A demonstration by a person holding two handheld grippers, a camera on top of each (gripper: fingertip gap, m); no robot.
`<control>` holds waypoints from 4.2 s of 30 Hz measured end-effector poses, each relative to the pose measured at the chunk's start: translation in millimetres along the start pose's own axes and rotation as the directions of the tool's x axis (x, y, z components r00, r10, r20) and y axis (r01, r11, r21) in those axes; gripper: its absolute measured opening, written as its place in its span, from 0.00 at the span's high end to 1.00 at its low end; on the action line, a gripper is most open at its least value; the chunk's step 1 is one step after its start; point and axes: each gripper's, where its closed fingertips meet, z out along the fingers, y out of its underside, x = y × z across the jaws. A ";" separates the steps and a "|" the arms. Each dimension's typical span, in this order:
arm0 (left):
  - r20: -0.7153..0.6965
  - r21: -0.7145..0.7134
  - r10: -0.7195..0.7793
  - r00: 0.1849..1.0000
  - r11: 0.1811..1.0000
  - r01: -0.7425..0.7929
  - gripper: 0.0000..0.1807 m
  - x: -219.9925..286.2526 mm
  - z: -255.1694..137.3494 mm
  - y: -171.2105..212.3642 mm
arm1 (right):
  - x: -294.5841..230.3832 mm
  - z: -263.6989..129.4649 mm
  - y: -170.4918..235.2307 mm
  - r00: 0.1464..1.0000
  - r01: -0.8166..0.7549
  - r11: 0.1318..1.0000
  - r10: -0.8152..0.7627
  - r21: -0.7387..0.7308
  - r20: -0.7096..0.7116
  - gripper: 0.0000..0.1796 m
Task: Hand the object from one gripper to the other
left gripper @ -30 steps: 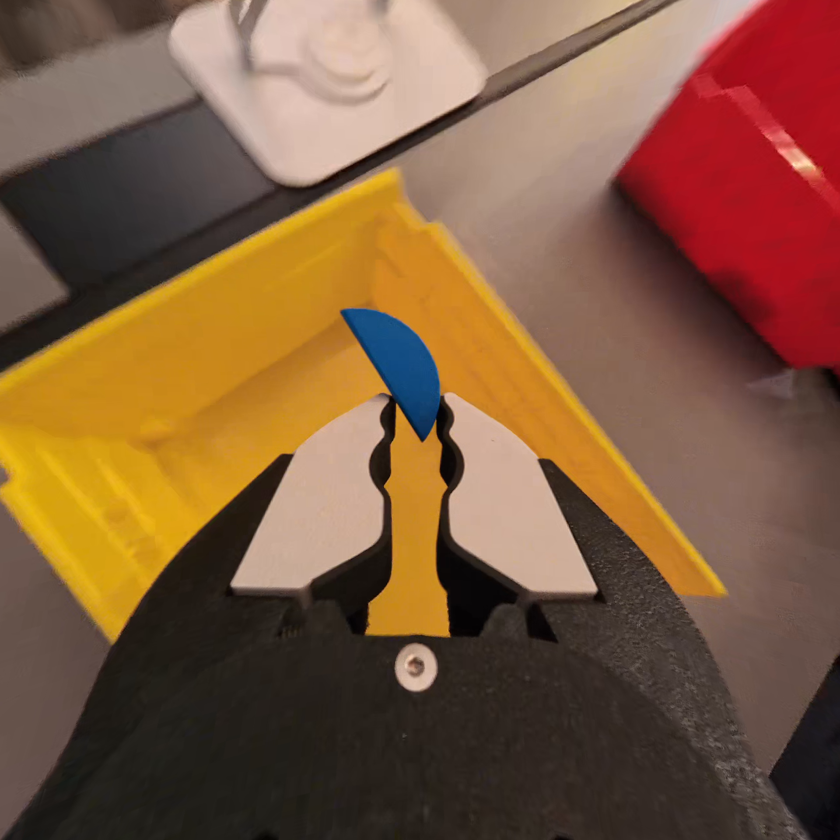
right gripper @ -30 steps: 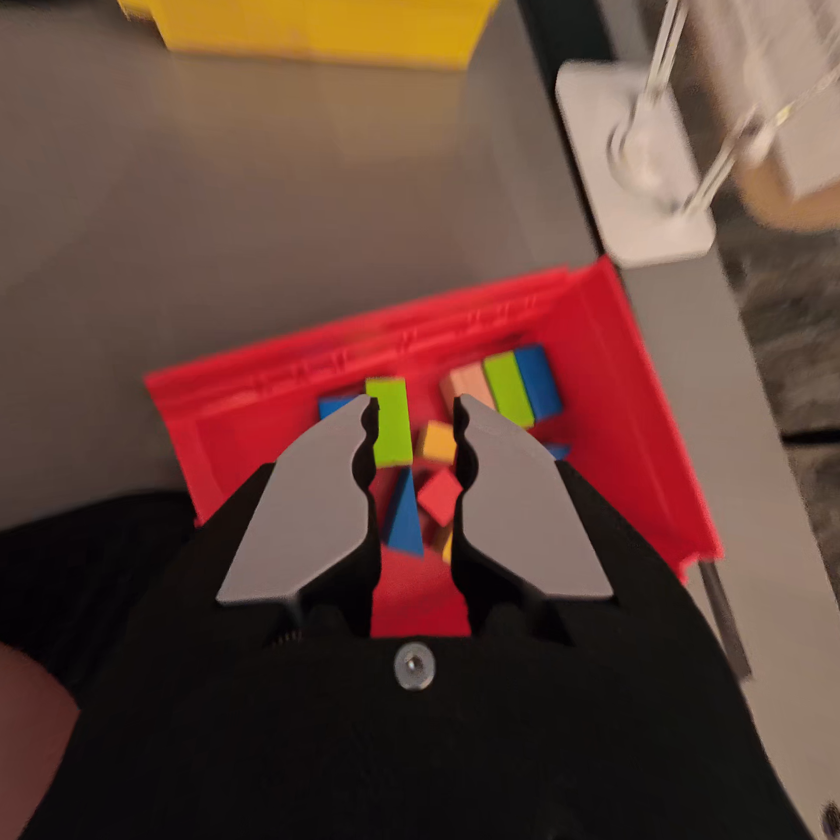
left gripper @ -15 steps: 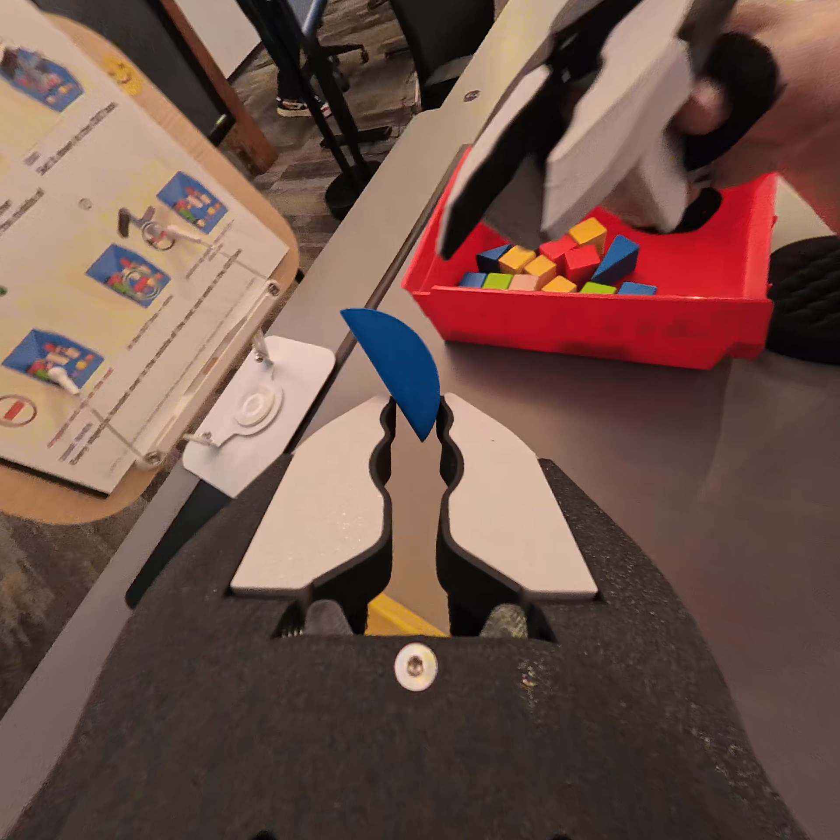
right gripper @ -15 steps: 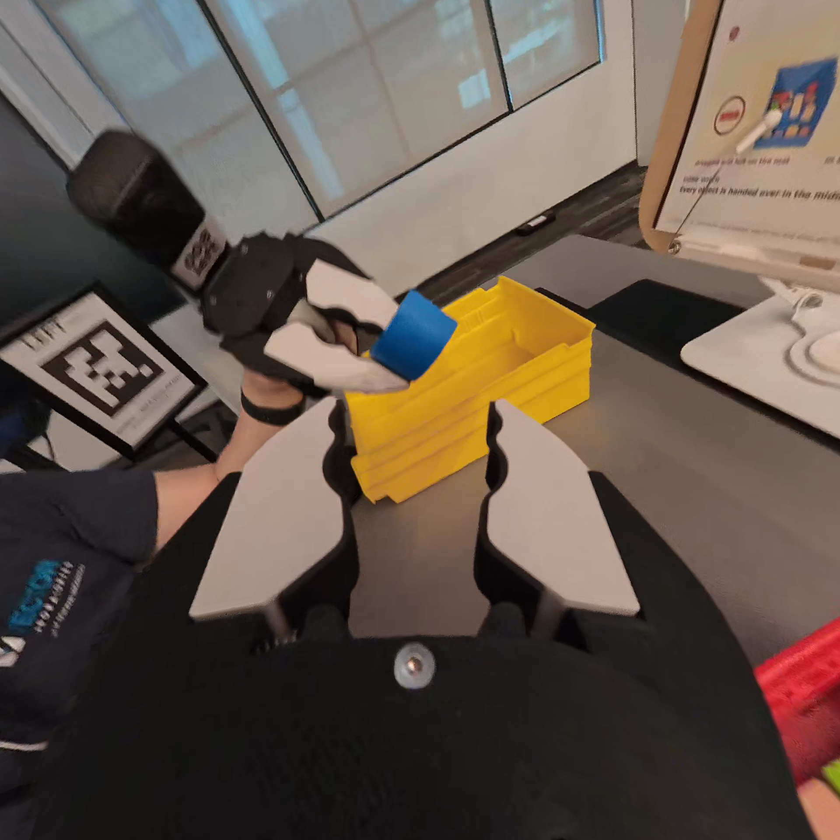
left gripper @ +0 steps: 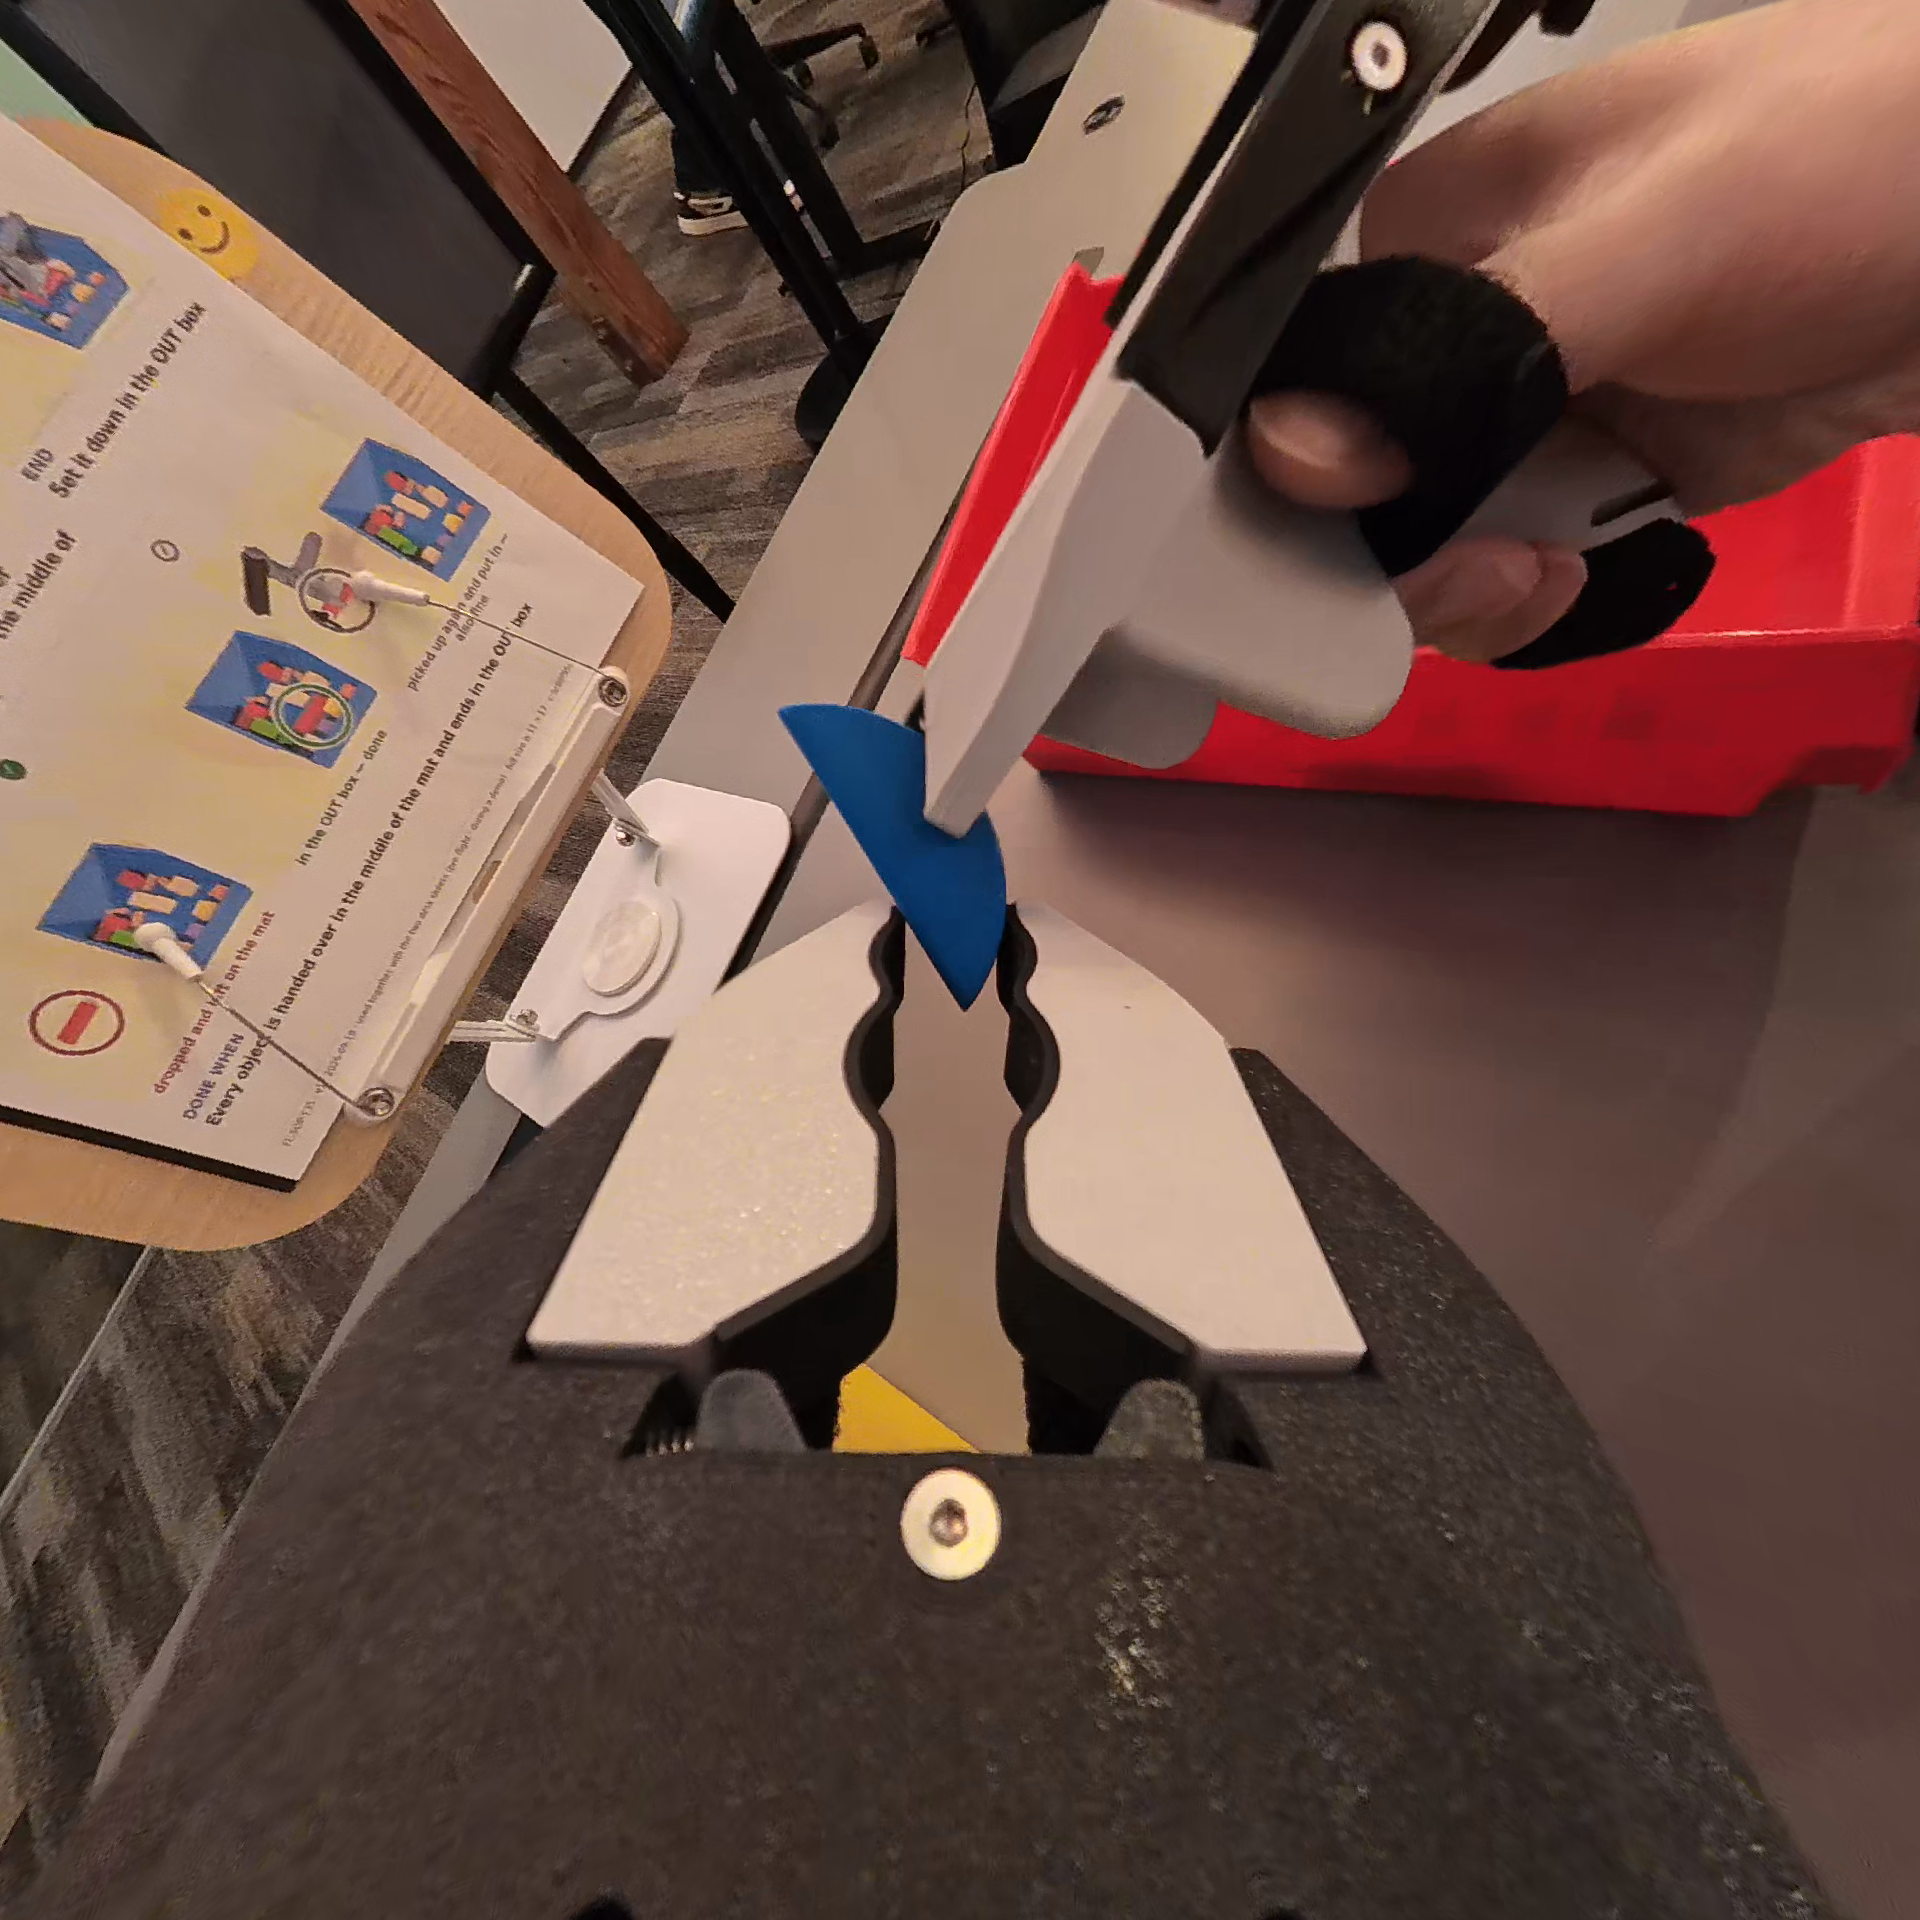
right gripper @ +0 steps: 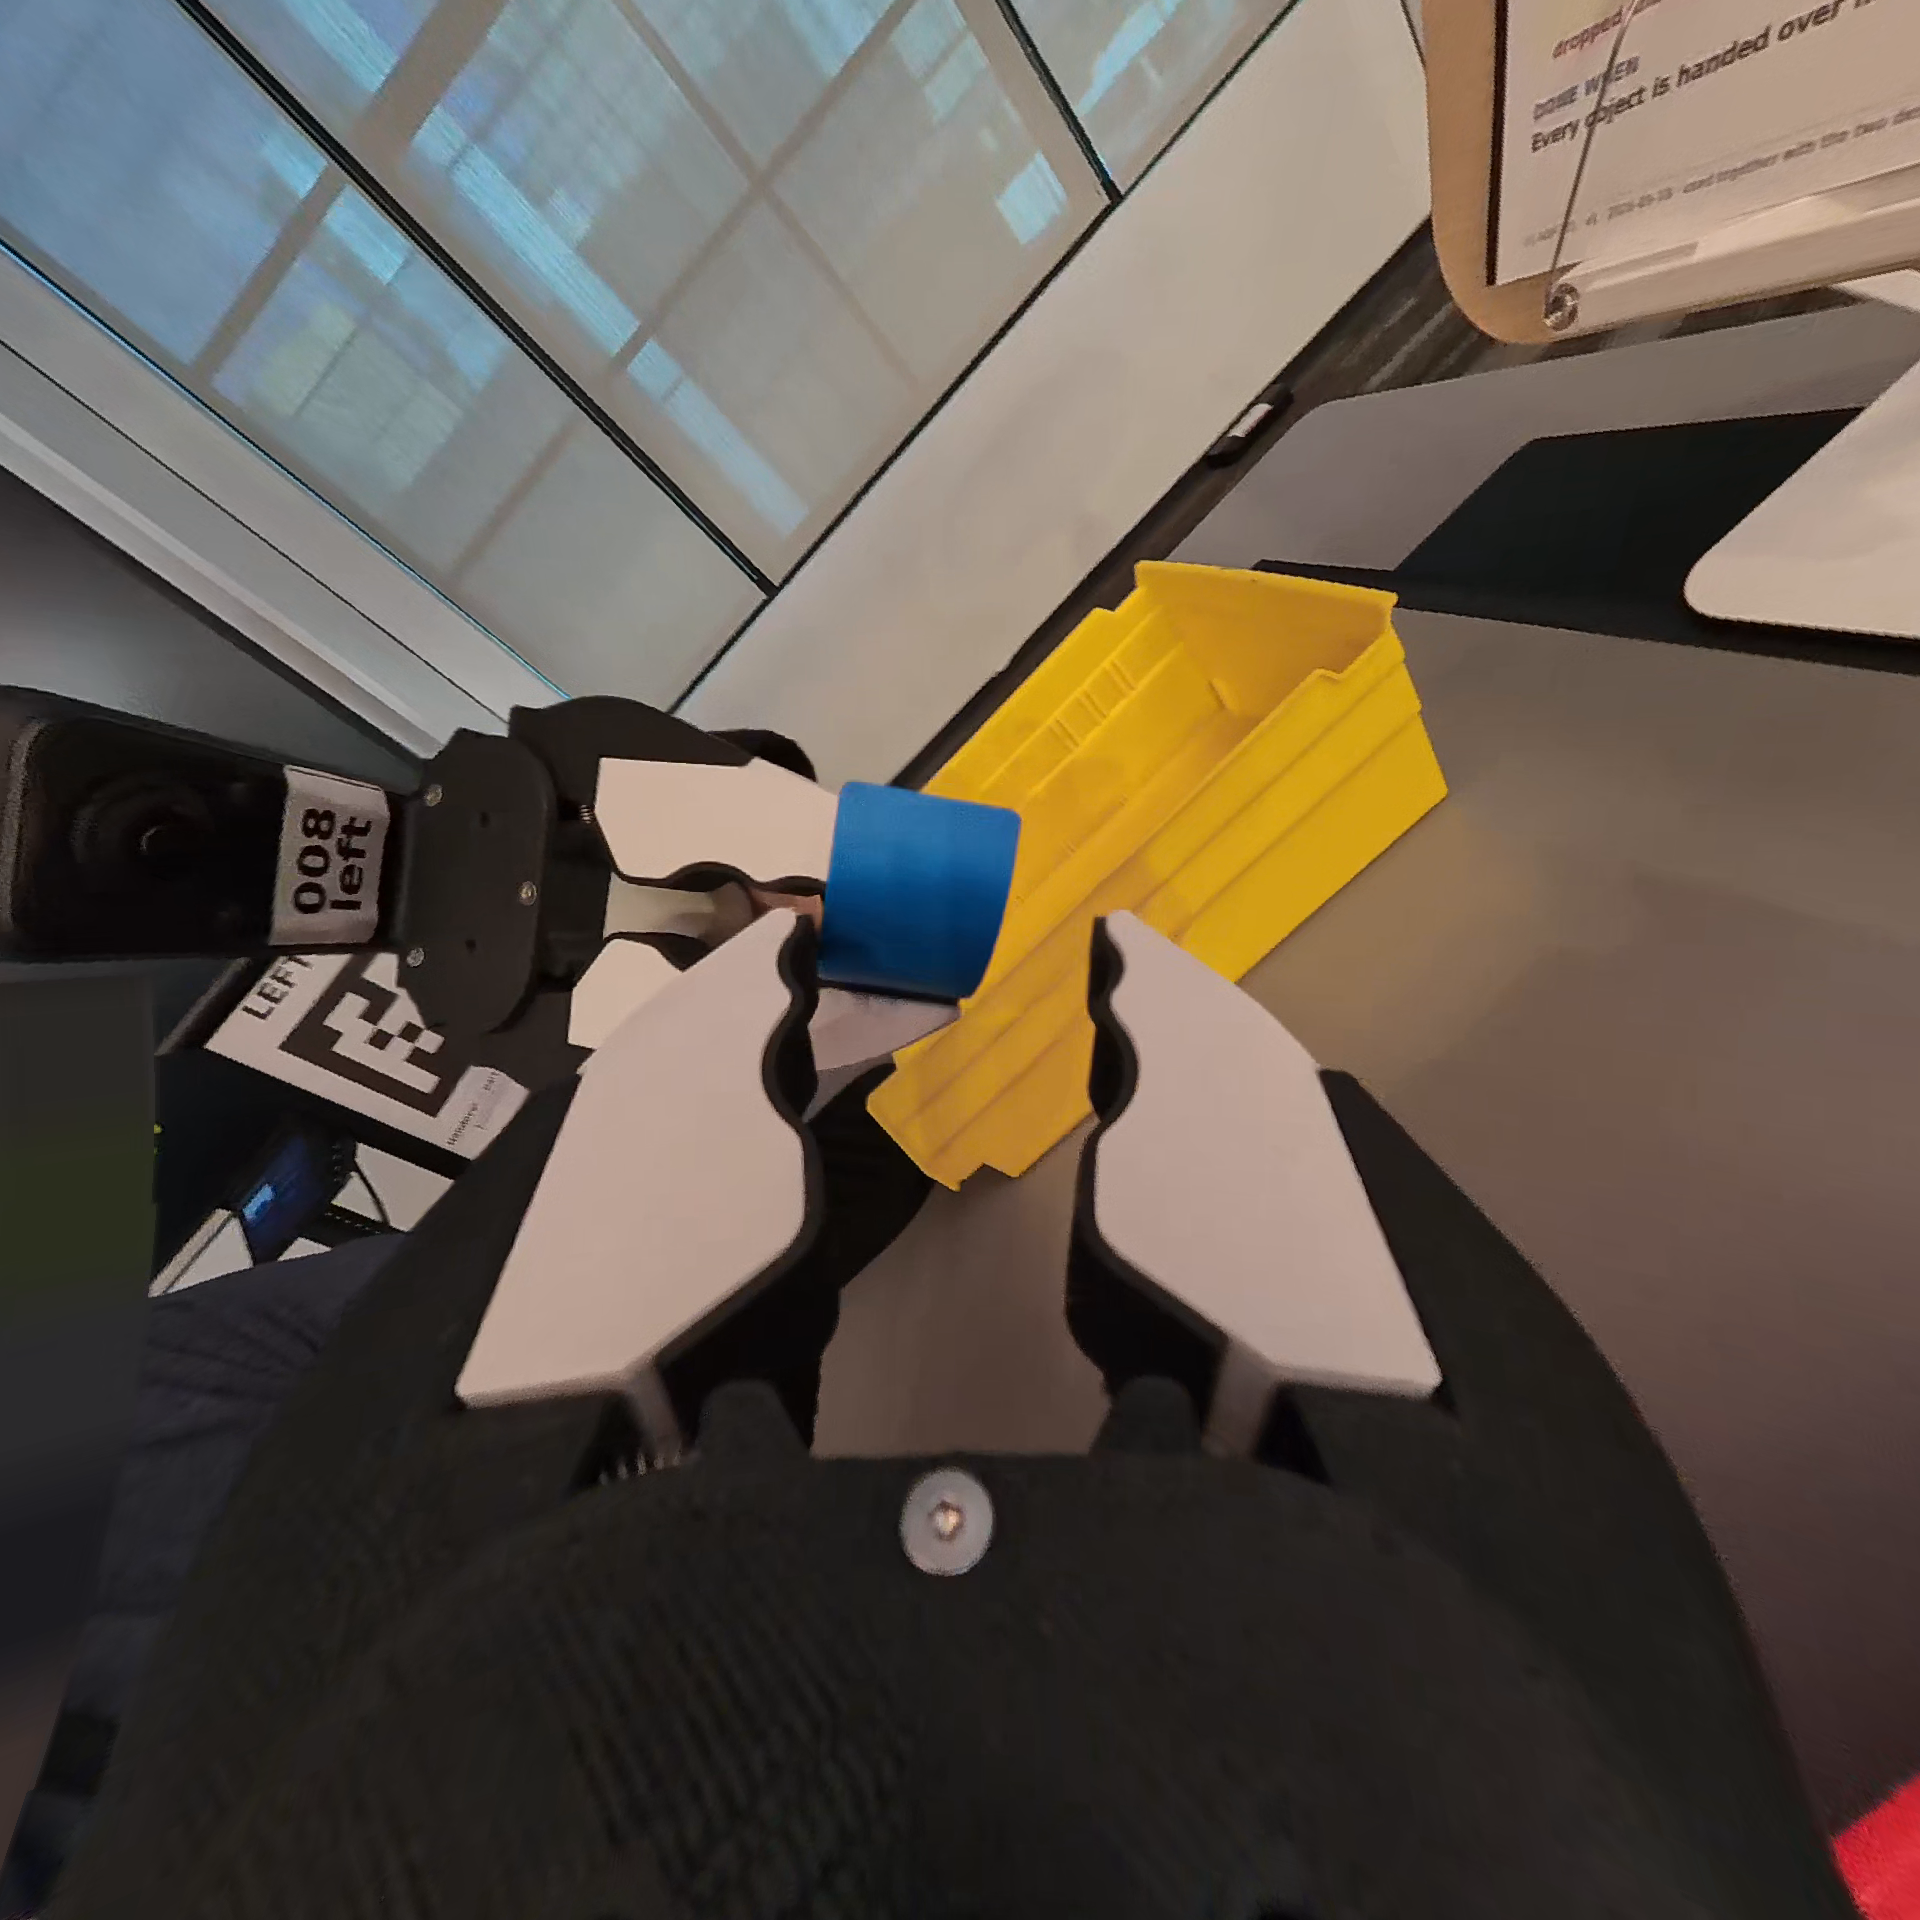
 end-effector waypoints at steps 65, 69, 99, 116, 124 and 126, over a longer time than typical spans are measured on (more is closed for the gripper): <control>-0.012 0.035 -0.246 0.969 0.969 0.246 0.77 -42.0 -53.5 10.7 | 155.1 -231.6 170.9 0.765 -0.445 0.301 -0.361 -0.843 -0.533 0.81; -0.008 0.026 -0.251 0.968 0.968 0.251 0.77 -44.0 -53.9 13.4 | 155.3 -231.7 172.3 0.765 -0.454 0.279 -0.366 -0.846 -0.531 0.81; 0.547 -0.449 -0.511 0.663 0.489 0.747 0.63 -133.2 -165.1 265.3 | 181.5 -317.4 66.8 0.441 -0.334 0.808 -0.321 -0.485 -0.838 0.79; 0.461 -0.647 -0.812 0.358 -0.030 0.762 0.95 -56.1 -140.4 334.2 | 186.9 -304.7 93.6 0.465 -0.537 0.760 -0.094 -0.365 -0.880 0.97; 0.489 -0.703 -0.737 0.466 -0.017 0.711 0.97 -52.2 -130.4 331.7 | 184.9 -302.2 94.9 0.439 -0.570 0.755 -0.052 -0.323 -0.897 0.96; 0.468 -0.717 -0.745 0.476 -0.005 0.697 0.97 -48.0 -122.4 324.1 | 184.1 -298.2 94.8 0.414 -0.594 0.752 -0.018 -0.285 -0.910 0.97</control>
